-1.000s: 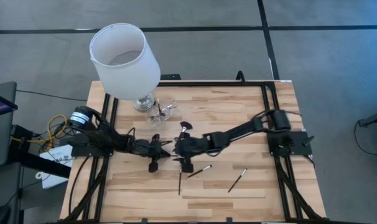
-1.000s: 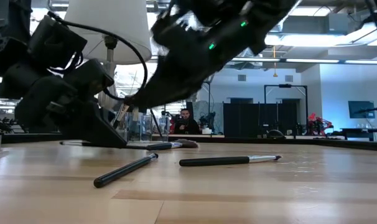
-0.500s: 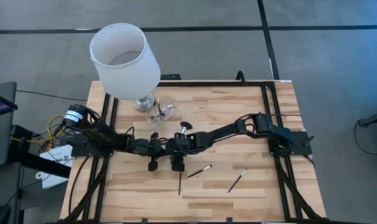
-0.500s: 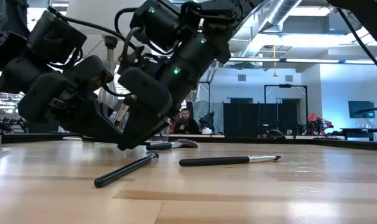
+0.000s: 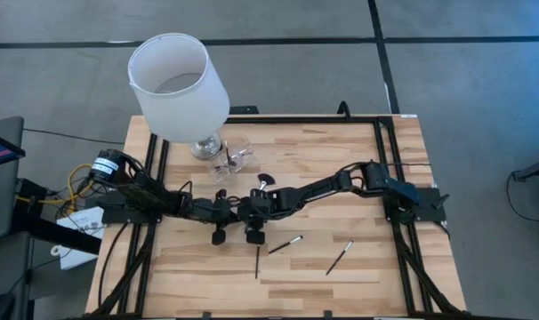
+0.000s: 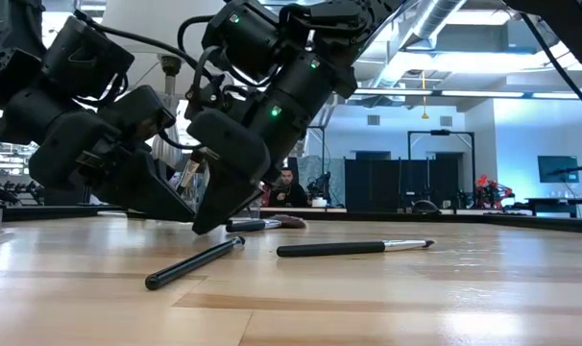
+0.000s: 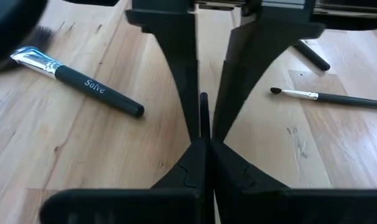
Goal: Put items in baskets/containers
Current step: Put the black eyeshadow brush in the transparent organizer
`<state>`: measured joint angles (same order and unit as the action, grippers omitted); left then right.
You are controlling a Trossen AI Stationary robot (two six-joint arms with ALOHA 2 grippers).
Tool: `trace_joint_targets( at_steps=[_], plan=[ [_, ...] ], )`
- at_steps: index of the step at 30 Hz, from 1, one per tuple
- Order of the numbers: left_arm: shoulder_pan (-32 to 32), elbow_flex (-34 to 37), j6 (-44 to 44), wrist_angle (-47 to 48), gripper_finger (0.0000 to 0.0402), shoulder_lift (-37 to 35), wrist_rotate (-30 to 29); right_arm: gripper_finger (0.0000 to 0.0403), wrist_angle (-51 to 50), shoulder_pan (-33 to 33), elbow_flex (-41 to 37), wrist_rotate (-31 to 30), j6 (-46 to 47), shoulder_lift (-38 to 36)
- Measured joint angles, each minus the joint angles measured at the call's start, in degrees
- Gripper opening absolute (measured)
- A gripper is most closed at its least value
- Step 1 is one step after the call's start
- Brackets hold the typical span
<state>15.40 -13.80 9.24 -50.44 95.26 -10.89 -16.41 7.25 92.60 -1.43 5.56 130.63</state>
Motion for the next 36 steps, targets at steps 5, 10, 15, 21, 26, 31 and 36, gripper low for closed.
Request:
trace_joint_targets(
  at_steps=[5, 10, 15, 21, 26, 31, 36],
  plan=[
    [0.02, -0.02, 0.00, -0.14, 0.0023, 0.00, 0.14, 0.0014, 0.09, -0.26, 0.00, 0.22, -0.18, -0.02],
    [0.00, -0.02, 3.30, -0.98, 0.0055, -1.91, -0.05, 0.0007, -0.39, -0.26, 0.00, 0.14, 0.24, -0.05],
    [0.04, -0.01, 7.72, -0.98, 0.0074, -10.77, -0.04, 0.0010, -4.33, -0.11, 0.03, -0.46, 5.27, -0.70],
    [0.77, 0.22, 7.68, -0.63, 0.0070, -22.94, 3.55, 0.0008, -8.50, 2.42, 0.02, -5.13, 8.55, -6.38],
    [2.06, 0.43, 5.88, -1.08, 0.0065, -30.56, 3.59, 0.0005, -20.14, 8.49, -0.07, -24.82, 8.14, -16.19],
    [2.56, 0.48, -1.32, -1.24, 0.0067, -34.87, 3.64, 0.0006, -30.35, 12.93, -4.50, -45.71, 20.16, -24.69],
    [2.53, 0.50, -5.37, -0.39, 0.0080, -34.18, 3.59, 0.0003, -22.19, 13.59, -15.37, -46.64, 25.80, -29.11]
  ],
)
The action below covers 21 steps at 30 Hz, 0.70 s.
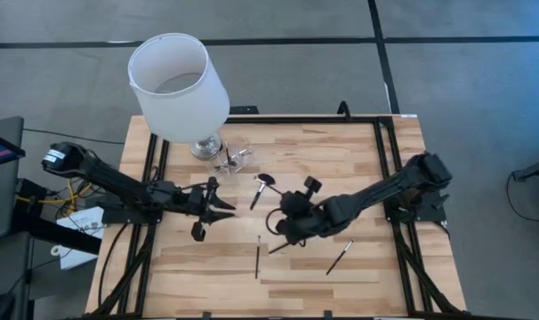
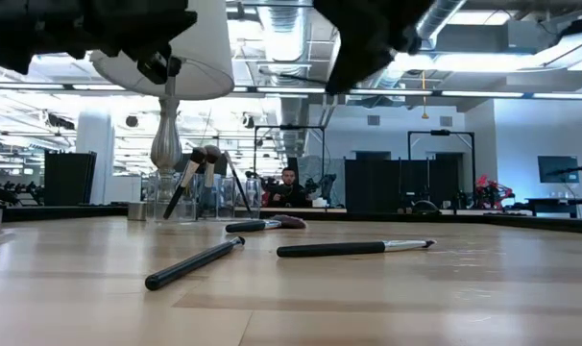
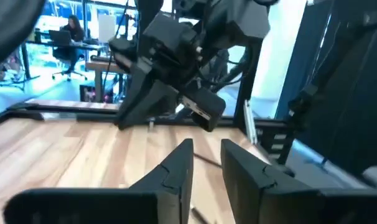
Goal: Put items in baskets/containers
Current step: Put the black eyeshadow brush in the transparent organizer
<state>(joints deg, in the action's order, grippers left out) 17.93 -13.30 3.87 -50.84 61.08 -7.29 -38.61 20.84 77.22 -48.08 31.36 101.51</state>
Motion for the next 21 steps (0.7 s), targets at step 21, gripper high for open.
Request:
trace_joint_targets(
  at_steps=[21],
  plan=[
    [-3.08, -0.02, -2.59, -7.41, 0.0165, 3.73, -1.51, 0.0007, 49.36, -4.85, -9.46, 22.74, -20.88, 1.01]
  ],
)
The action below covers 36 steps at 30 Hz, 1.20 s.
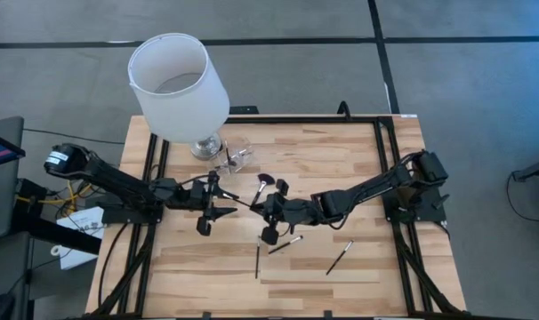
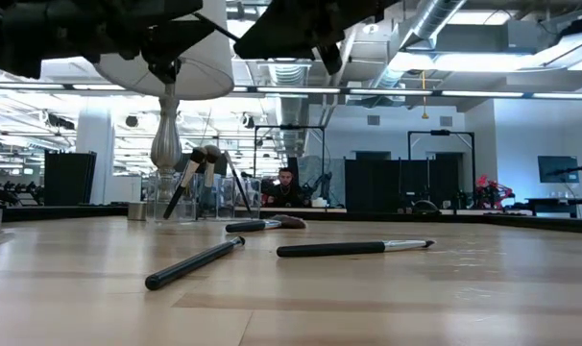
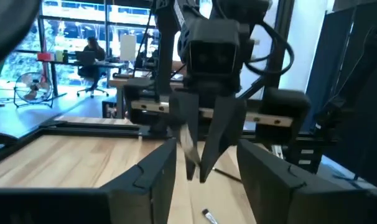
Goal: Put items in baskets/containers
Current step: Put the black eyeshadow brush in the transparent organizer
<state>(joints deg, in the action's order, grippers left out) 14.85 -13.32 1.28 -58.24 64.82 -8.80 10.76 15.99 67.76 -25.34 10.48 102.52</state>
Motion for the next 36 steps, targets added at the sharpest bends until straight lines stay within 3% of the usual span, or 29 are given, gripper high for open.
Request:
trace_joint_targets(
  at_steps=[11, 20, 27, 31, 36],
  plan=[
    [-0.02, 0.00, -0.66, -2.70, 0.0127, 0.00, -0.11, 0.0008, 0.64, 0.11, -0.01, 1.44, 0.02, 0.02],
    [0.04, 0.00, -0.62, -2.77, 0.0016, 0.00, -0.78, 0.0029, 0.07, 0.05, -0.01, 1.15, 0.00, 0.02],
    [-0.35, 0.00, -0.48, -2.87, 0.0019, 0.00, -3.78, 0.0075, -3.00, -0.01, -0.01, -0.88, -0.06, 0.02],
    [-1.60, 0.00, -0.56, -2.71, 0.0014, 0.00, -5.38, 0.0105, -6.80, 0.57, 0.01, -6.98, -2.02, -0.53],
    [-3.76, -0.09, -1.25, -2.23, 0.0017, 0.00, -11.63, 0.0143, -16.47, 2.76, 0.01, -22.61, -7.75, -3.58]
  ],
)
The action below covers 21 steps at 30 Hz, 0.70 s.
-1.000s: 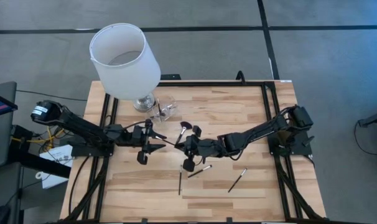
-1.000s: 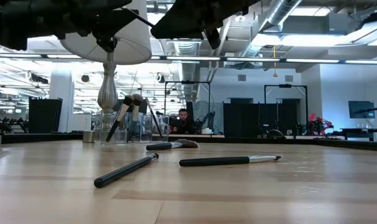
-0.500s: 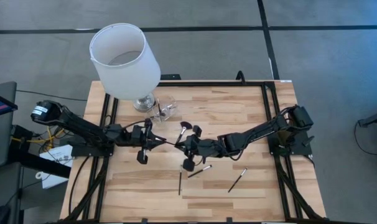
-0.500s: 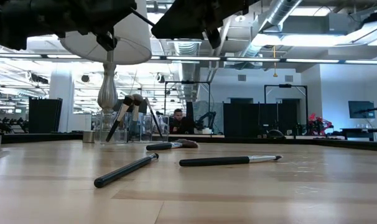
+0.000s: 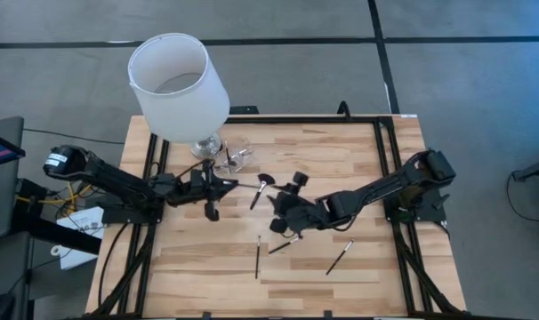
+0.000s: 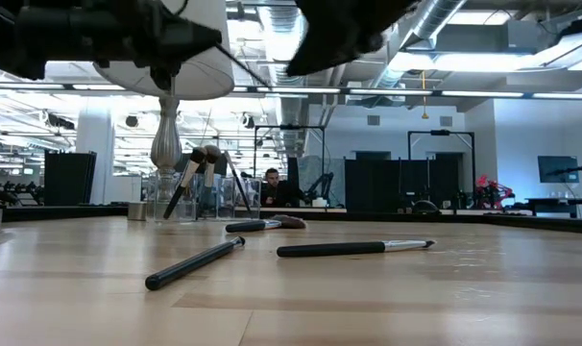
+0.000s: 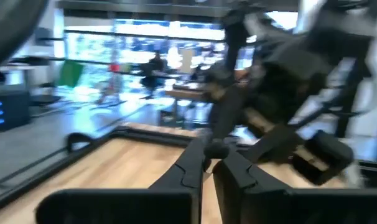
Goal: Put items in baskets/containers
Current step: Put the black eyeshadow brush in the transparent organizer
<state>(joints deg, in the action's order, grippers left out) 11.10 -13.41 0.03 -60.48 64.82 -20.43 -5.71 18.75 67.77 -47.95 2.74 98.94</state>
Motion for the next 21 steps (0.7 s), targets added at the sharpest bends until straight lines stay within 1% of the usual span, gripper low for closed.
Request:
trace_joint_targets(
  at_steps=[2, 4, 6, 9, 11, 15, 18, 21],
  plan=[
    [-1.39, -0.96, 0.01, 3.05, 0.0015, 0.00, -1.89, 0.0158, -4.06, 1.10, 0.00, -4.79, 0.78, -1.44],
    [-2.89, -2.85, 0.09, 7.70, 0.0014, 0.00, -3.72, 0.0170, -7.13, 2.06, 0.00, -7.55, 3.17, -3.12],
    [-4.50, -5.33, -0.60, 13.78, 0.0015, 0.00, -6.27, 0.0179, -8.90, 2.68, 0.00, -7.62, 4.69, -4.83],
    [-7.25, -8.99, -3.31, 22.68, 0.0015, 0.06, -11.82, 0.0187, -10.17, 2.98, 0.02, -7.52, 4.92, -6.36],
    [-9.28, -10.78, -4.35, 26.80, 0.0015, 0.07, -14.19, 0.0189, -10.21, 2.92, 0.02, -7.51, 4.90, -7.03],
    [-13.82, -11.17, -4.26, 28.89, 0.0015, 0.07, -13.10, 0.0186, -10.23, 2.14, 0.02, -7.47, 4.74, -7.23],
    [-16.91, -10.00, -2.10, 29.34, 0.0015, 0.07, -11.71, 0.0180, -10.55, 1.10, 0.02, -7.41, 4.34, -6.82],
    [-19.00, -8.21, 0.13, 29.64, 0.0015, 0.28, -10.96, 0.0175, -10.26, -0.20, 0.04, -5.24, 4.37, -6.26]
  ],
)
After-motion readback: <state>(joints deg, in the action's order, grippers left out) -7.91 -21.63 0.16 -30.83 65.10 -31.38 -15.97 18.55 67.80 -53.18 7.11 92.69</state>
